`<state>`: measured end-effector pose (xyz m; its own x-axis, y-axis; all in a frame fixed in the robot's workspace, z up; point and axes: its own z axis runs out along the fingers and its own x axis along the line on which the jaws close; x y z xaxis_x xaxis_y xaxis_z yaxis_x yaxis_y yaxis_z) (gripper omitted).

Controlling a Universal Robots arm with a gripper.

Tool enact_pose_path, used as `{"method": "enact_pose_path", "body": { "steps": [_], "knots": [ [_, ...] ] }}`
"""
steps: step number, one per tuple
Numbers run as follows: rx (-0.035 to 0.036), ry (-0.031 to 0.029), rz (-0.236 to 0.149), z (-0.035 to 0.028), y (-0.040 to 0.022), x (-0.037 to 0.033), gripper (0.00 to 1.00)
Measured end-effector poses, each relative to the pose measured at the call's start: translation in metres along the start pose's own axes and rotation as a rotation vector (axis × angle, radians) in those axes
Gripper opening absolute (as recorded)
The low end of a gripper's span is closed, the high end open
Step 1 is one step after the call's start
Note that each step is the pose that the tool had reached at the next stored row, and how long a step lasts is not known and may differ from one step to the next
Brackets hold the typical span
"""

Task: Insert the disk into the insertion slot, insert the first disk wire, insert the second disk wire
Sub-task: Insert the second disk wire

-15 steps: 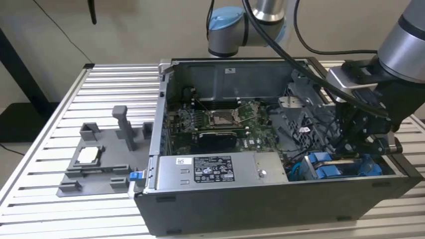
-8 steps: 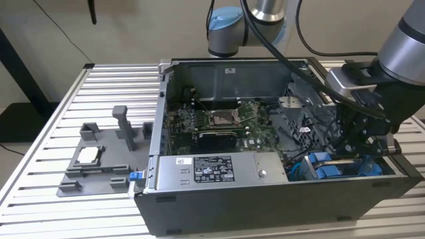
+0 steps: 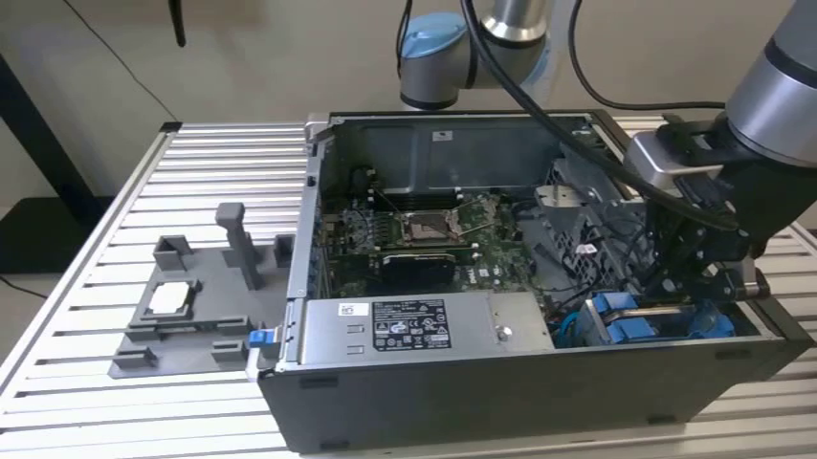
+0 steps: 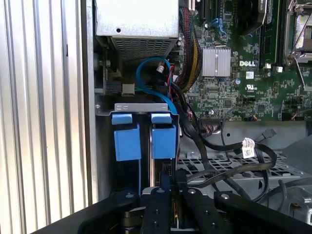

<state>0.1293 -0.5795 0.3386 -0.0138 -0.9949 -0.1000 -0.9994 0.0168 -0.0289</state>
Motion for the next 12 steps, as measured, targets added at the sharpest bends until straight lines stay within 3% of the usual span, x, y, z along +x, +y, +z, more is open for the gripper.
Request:
{"method": "enact_pose_path", "body": {
  "steps": [7, 8, 12],
  "knots": [
    [-0.0002, 0.0001, 0.001, 0.003, 0.0001, 0.0003, 0.18],
    [-0.0015, 0.0001, 0.002, 0.0026, 0.0001, 0.0003, 0.24],
    [-0.0039, 0.0001, 0.004, -0.0025, -0.0001, -0.0002, 0.24]
  ]
}}
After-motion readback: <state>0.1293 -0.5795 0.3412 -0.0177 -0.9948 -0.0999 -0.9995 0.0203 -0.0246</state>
